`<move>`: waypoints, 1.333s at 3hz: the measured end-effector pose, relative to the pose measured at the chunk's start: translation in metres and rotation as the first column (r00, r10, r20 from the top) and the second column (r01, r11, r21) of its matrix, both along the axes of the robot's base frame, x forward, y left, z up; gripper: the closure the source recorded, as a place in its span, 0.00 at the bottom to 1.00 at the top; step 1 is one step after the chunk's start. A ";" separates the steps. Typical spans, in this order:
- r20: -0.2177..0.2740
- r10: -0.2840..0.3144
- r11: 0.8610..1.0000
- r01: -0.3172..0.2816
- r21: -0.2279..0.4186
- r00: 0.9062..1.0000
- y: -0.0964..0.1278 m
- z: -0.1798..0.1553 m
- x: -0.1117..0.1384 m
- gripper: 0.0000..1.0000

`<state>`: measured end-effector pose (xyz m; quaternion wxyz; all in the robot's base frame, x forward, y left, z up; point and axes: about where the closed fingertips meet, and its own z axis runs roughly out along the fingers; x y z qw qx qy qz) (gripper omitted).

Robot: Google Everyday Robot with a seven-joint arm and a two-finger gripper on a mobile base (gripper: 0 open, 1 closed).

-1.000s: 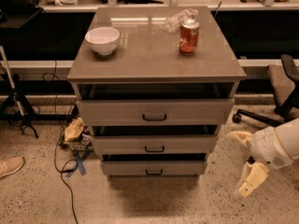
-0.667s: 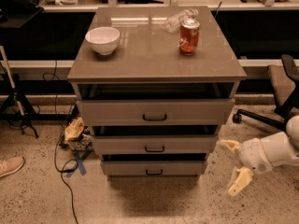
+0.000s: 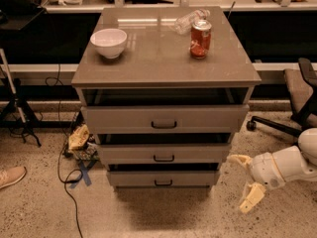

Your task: Open bottom drawer

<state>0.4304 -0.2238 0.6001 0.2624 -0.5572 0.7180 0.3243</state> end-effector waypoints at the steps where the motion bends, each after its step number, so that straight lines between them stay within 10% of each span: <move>1: 0.028 0.028 0.998 -0.027 -0.060 0.999 0.000 -0.031 0.008 0.00; 3: 0.085 0.098 0.971 -0.076 -0.228 0.992 -0.008 -0.161 0.050 0.00; 4: 0.085 0.098 0.971 -0.077 -0.228 0.991 -0.008 -0.161 0.051 0.00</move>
Offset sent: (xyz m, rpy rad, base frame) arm 0.0648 -0.0099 -0.1658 -0.2986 -0.1657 0.1412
